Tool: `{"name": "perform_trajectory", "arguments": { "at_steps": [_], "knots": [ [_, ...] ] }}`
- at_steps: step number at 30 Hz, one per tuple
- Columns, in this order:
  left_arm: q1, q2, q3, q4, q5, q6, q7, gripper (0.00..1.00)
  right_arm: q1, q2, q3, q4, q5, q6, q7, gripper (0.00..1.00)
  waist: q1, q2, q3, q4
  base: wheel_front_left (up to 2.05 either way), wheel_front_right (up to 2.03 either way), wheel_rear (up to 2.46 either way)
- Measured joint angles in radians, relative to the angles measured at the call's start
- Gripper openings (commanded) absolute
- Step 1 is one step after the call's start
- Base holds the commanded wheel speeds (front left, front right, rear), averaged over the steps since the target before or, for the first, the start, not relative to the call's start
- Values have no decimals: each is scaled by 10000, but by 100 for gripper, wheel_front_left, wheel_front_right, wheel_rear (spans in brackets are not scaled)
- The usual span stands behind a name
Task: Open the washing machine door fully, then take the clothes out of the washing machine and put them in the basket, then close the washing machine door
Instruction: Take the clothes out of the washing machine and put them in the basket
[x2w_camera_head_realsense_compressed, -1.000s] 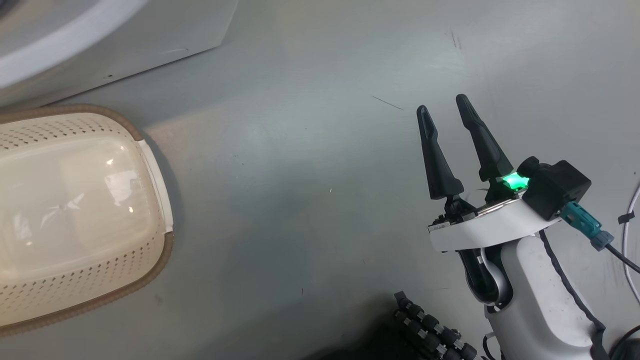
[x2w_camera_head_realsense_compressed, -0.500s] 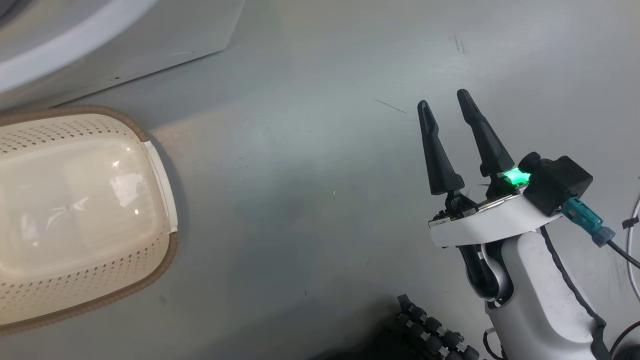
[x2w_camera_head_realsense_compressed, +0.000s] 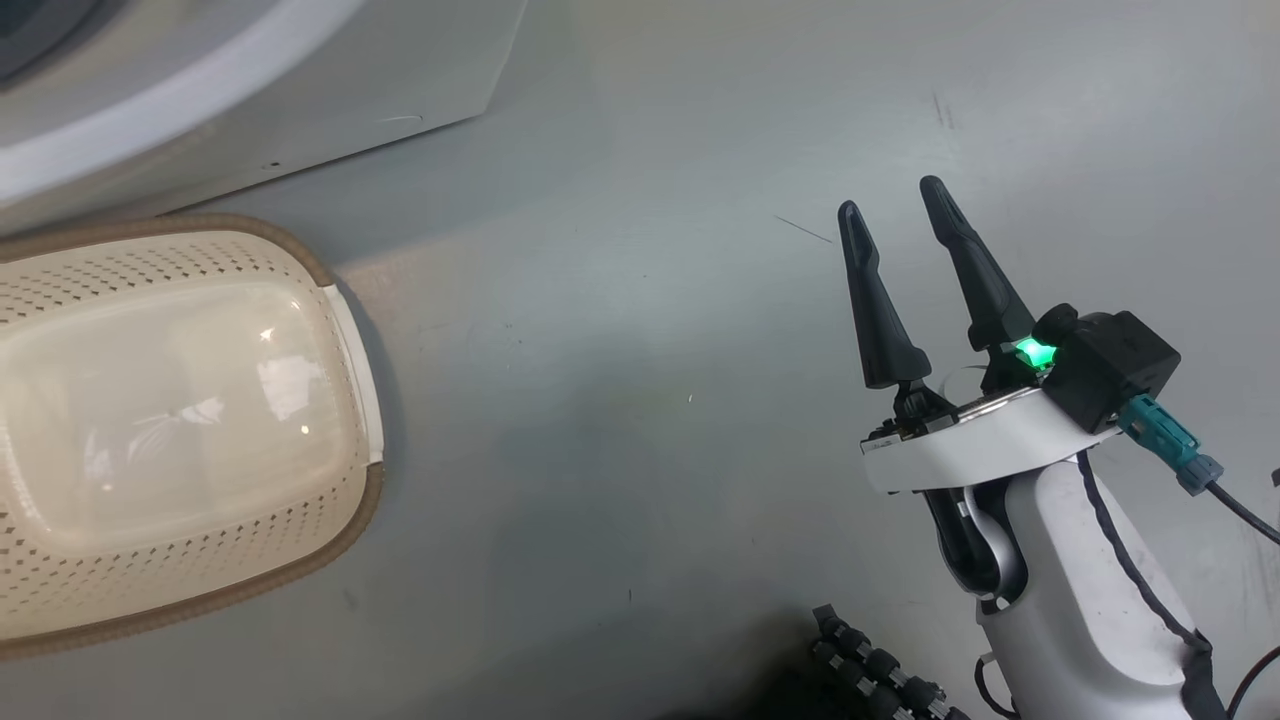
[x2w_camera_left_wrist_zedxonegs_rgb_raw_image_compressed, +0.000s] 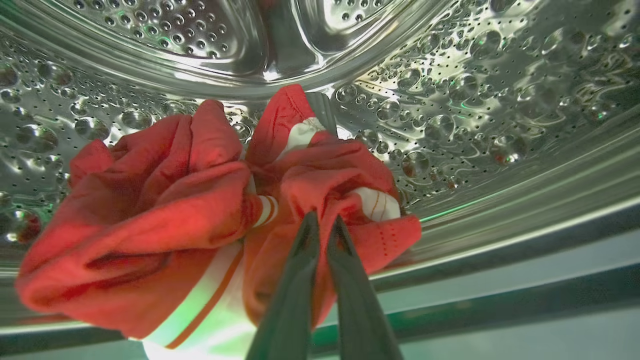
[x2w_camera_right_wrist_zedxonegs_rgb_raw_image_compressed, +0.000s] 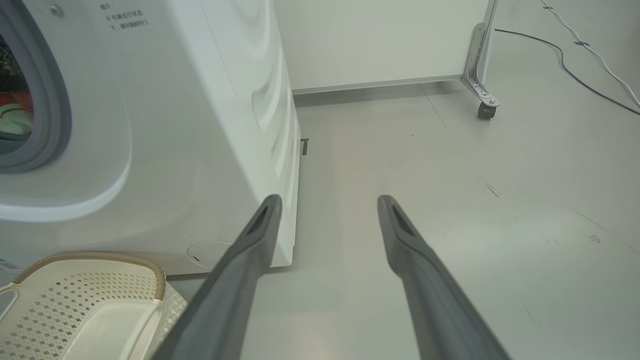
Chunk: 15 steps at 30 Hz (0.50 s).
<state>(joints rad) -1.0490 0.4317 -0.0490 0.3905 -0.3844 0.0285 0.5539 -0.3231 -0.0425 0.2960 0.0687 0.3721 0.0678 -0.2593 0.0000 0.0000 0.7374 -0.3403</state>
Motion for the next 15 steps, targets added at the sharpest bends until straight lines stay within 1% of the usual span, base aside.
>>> {"name": "perform_trajectory", "arguments": {
  "at_steps": [7,8,15],
  "knots": [
    [740,-387,198,-460,-165,0,-1108,0,-1,-4,-240,46,-291,0,0,100,0,0,-208,242,0,0,0],
    [740,-387,198,-460,-165,0,-1108,0,-1,-4,-240,46,-291,0,0,100,0,0,-208,242,0,0,0],
    [1598,-926,199,-1032,-236,-6,-2263,0,31,-54,-502,205,-796,0,0,100,0,0,-544,533,0,0,0]
  ]
}}
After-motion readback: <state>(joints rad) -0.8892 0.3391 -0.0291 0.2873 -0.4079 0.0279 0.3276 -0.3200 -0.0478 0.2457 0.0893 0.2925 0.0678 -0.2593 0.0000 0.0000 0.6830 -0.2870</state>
